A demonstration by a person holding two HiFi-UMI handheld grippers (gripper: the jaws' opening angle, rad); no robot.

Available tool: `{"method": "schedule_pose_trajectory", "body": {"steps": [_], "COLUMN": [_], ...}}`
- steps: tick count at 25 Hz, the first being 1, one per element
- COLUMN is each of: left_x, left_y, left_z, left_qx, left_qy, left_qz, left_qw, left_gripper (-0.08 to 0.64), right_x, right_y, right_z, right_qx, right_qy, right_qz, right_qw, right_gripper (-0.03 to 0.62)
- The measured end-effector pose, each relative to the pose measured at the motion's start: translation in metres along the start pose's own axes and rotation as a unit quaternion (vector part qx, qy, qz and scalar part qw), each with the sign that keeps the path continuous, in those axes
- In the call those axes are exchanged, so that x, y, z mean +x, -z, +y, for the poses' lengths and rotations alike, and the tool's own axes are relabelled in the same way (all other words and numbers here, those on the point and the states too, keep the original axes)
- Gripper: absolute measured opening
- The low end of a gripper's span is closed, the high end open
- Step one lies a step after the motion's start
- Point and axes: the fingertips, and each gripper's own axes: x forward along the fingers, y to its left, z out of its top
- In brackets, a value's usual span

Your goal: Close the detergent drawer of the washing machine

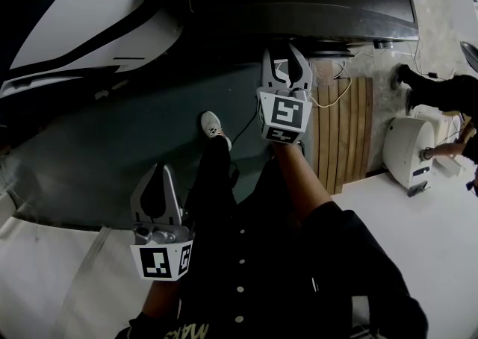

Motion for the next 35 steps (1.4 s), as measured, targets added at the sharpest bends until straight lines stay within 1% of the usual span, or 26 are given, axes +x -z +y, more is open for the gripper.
{"method": "schedule_pose_trajectory", "body": {"steps": [4, 9, 12, 19, 22, 26, 29, 31, 33, 35], "left_x": [0.002, 0.004, 0.004, 0.003, 0.002, -0.004, -0.003, -0.001, -0.001, -0.001], "left_y": [0.001, 0.002, 0.002, -0.002, -0.006, -0.012, -0.018, -0.023, -0.03, -0.038], "left_z": [0.0, -0.001, 0.0, 0.0, -0.001, -0.005, -0.01, -0.017, -0.026, -0.034], "left_qx": [-0.001, -0.002, -0.001, 0.002, 0.004, 0.011, 0.013, 0.018, 0.025, 0.028], "left_qy": [0.001, 0.002, 0.001, 0.003, 0.002, 0.002, 0.002, 0.009, 0.02, 0.026], "left_qz": [0.001, 0.003, 0.004, -0.002, -0.008, -0.012, -0.022, -0.034, -0.044, -0.055], "left_qw": [1.0, 1.0, 1.0, 1.0, 1.0, 0.9999, 0.9997, 0.9992, 0.9985, 0.9978], "left_gripper": [0.002, 0.002, 0.002, 0.002, 0.002, 0.002, 0.002, 0.002, 0.002, 0.002], "right_x": [0.002, 0.006, 0.008, 0.008, 0.008, -0.006, -0.019, -0.028, -0.043, -0.059], "right_y": [-0.005, 0.004, -0.004, -0.001, -0.003, -0.004, -0.011, -0.019, -0.024, -0.032], "right_z": [0.002, -0.004, 0.001, 0.001, 0.003, -0.001, -0.003, -0.004, -0.005, -0.007], "right_qx": [0.002, -0.005, 0.012, -0.003, 0.0, -0.007, -0.018, -0.022, -0.031, -0.039], "right_qy": [0.003, 0.019, 0.013, 0.014, 0.004, 0.003, -0.01, -0.033, -0.059, -0.08], "right_qz": [-0.002, 0.006, 0.01, 0.009, 0.014, 0.014, 0.008, -0.005, -0.024, -0.03], "right_qw": [1.0, 1.0, 1.0, 1.0, 1.0, 1.0, 1.0, 0.999, 0.997, 0.996], "right_gripper": [0.153, 0.153, 0.161, 0.161, 0.161, 0.137, 0.102, 0.049, 0.042, 0.039]}}
